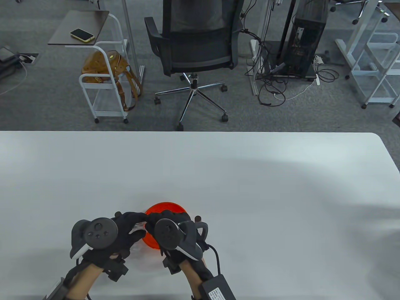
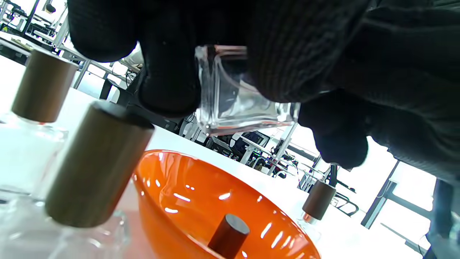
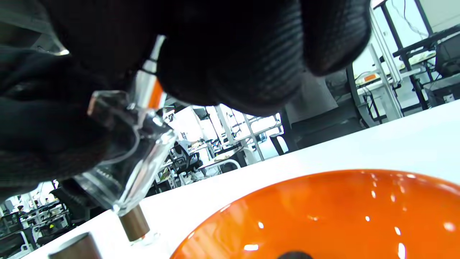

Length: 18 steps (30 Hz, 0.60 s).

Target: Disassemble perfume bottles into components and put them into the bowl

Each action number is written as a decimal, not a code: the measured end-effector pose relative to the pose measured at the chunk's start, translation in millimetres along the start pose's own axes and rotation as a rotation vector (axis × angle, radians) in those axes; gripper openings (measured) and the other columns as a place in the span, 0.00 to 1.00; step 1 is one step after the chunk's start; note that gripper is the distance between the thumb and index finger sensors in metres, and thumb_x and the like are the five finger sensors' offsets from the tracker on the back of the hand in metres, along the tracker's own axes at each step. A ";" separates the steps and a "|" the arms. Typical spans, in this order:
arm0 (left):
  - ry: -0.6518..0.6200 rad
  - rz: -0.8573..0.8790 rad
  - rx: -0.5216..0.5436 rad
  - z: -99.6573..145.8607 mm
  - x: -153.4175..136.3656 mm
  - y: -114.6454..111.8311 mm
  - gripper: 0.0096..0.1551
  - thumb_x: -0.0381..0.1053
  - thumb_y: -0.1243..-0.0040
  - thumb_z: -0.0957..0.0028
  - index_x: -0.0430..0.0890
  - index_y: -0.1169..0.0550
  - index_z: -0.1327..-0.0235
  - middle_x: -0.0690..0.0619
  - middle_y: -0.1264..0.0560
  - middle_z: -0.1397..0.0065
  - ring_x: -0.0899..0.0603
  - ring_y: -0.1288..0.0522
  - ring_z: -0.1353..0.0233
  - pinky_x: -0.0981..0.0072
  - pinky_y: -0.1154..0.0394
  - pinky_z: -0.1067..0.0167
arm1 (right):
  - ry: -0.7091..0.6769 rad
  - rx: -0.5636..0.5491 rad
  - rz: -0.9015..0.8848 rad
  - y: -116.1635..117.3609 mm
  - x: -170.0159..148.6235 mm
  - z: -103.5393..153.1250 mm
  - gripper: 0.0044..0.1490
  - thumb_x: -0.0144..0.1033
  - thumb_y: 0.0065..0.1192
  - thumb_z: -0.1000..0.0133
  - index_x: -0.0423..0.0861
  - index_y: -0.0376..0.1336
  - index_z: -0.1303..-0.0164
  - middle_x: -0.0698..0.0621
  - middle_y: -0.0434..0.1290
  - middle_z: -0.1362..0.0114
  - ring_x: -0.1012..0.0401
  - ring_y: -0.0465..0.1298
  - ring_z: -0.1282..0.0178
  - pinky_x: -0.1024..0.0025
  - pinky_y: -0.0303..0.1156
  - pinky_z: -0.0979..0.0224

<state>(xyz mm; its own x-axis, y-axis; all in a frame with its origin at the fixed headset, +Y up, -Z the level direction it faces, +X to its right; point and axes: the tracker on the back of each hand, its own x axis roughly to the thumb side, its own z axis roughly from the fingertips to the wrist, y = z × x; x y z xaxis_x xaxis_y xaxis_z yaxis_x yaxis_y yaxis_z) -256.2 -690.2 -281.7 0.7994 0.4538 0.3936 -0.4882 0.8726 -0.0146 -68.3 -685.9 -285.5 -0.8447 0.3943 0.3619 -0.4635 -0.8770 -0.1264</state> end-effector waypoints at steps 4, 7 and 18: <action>0.012 0.010 0.006 0.3 -2.2 0.8 0.30 0.51 0.28 0.56 0.48 0.18 0.38 0.44 0.15 0.36 0.40 0.12 0.43 0.40 0.24 0.39 | 0.009 -0.012 -0.003 -0.1 0.3 0.2 0.28 0.49 0.69 0.57 0.59 0.70 0.45 0.57 0.80 0.41 0.66 0.86 0.54 0.51 0.77 0.35; 0.005 0.005 -0.009 0.4 -2.2 0.3 0.30 0.51 0.27 0.56 0.49 0.18 0.38 0.45 0.15 0.35 0.40 0.12 0.42 0.40 0.24 0.39 | 0.010 -0.022 0.005 -0.1 -0.5 -0.3 0.26 0.53 0.65 0.57 0.59 0.73 0.50 0.58 0.84 0.52 0.67 0.87 0.64 0.53 0.79 0.38; 0.000 0.003 0.004 0.2 -0.3 0.9 0.30 0.52 0.27 0.56 0.48 0.18 0.38 0.44 0.15 0.36 0.40 0.12 0.43 0.40 0.24 0.39 | 0.010 0.002 -0.014 -1.7 -2.5 -0.4 0.28 0.50 0.68 0.57 0.59 0.71 0.46 0.57 0.82 0.48 0.67 0.86 0.61 0.52 0.78 0.36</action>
<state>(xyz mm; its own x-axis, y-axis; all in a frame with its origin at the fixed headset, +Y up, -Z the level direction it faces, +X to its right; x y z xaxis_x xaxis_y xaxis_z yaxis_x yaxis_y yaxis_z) -257.0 -689.6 -281.7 0.7980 0.4564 0.3935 -0.4918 0.8706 -0.0124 -65.5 -685.3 -286.6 -0.8410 0.4093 0.3539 -0.4748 -0.8719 -0.1200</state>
